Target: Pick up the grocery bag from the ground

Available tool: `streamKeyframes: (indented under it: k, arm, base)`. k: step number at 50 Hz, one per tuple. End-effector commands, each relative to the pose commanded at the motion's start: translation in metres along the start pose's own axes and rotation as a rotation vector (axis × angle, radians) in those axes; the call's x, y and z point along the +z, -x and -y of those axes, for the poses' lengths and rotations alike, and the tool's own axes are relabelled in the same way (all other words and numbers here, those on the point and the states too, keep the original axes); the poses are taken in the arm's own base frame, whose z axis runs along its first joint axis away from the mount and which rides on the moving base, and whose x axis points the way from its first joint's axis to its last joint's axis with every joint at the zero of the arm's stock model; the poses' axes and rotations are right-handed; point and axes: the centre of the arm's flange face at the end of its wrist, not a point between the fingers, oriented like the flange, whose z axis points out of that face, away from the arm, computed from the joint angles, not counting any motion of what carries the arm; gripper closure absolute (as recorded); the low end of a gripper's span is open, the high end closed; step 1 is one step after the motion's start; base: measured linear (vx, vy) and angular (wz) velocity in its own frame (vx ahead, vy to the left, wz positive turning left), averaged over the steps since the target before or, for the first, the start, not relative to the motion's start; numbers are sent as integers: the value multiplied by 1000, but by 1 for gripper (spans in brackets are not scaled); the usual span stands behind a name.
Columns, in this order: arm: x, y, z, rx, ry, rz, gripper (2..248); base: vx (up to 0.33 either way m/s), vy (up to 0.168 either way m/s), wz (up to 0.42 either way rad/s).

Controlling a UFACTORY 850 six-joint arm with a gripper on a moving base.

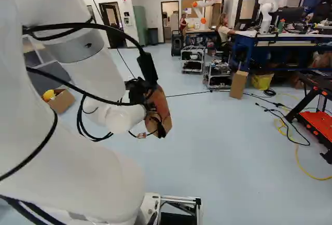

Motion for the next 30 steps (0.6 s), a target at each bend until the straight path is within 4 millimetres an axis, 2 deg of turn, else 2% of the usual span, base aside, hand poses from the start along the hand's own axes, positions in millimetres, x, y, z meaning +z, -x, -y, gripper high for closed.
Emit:
streamKeyframes:
  k: [30]
  arm:
    - [-14,-3,-6,9,22,-106,229]
  base:
    - [0,0,0]
